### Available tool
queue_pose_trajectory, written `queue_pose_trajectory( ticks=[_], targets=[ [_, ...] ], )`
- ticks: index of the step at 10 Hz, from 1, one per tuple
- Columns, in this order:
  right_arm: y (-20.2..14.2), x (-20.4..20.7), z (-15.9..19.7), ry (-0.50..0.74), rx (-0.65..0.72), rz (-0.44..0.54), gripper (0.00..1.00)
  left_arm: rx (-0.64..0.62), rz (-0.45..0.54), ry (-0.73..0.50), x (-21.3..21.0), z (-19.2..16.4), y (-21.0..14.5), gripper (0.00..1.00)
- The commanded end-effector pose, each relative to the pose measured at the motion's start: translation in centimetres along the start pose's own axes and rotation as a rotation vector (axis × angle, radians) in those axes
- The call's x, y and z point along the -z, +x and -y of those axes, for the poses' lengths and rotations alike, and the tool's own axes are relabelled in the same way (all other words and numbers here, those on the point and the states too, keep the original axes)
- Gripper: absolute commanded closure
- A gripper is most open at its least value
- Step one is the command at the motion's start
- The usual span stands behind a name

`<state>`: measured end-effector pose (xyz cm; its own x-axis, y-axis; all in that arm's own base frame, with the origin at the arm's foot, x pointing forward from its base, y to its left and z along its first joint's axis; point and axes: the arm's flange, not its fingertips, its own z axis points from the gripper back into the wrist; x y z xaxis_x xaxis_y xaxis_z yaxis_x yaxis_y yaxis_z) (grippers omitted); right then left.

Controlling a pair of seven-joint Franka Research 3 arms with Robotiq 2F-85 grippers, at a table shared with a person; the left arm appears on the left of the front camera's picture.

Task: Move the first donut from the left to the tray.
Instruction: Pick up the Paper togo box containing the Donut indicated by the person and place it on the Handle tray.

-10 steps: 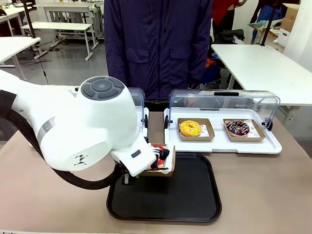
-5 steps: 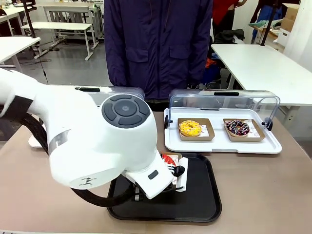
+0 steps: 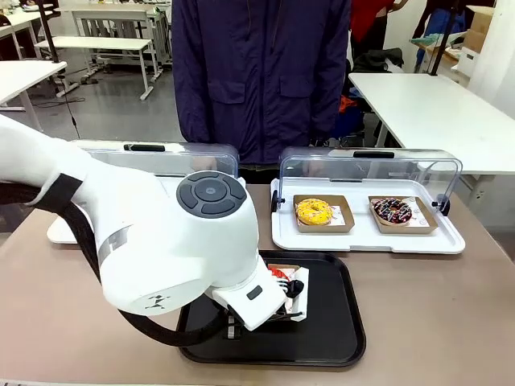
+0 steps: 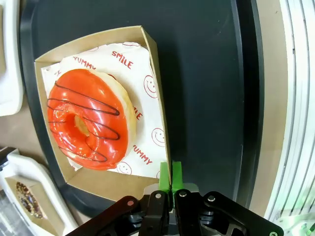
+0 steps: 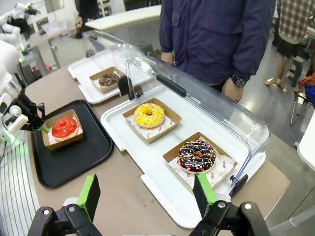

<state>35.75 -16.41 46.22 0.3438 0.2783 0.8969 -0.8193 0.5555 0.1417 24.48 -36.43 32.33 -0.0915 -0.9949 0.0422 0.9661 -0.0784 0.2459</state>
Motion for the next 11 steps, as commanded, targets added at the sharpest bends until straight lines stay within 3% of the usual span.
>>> queue_pose_trajectory(
  ticks=[1,7,8,9,10,11],
  targets=[
    [0.11,0.17,0.3,-0.005,-0.027,0.031,0.0,0.014,0.024,-0.038,-0.29,-0.36,-0.16,0.98],
    [0.11,0.17,0.3,-0.005,-0.027,0.031,0.0,0.037,0.004,-0.103,0.67,-1.0,0.12,0.98],
    [0.11,0.17,0.3,-0.005,-0.027,0.031,0.0,0.034,-0.002,-0.088,0.7,-0.97,0.09,0.44],
    [0.11,0.17,0.3,-0.005,-0.027,0.031,0.0,0.032,0.005,-0.085,0.53,-0.9,0.11,0.42],
    [0.11,0.17,0.3,-0.005,-0.027,0.031,0.0,0.028,0.009,-0.084,0.3,-0.77,0.1,0.0],
    [0.11,0.17,0.3,-0.005,-0.027,0.031,0.0,0.013,0.015,-0.088,-0.07,-0.67,0.08,0.0]
  ],
)
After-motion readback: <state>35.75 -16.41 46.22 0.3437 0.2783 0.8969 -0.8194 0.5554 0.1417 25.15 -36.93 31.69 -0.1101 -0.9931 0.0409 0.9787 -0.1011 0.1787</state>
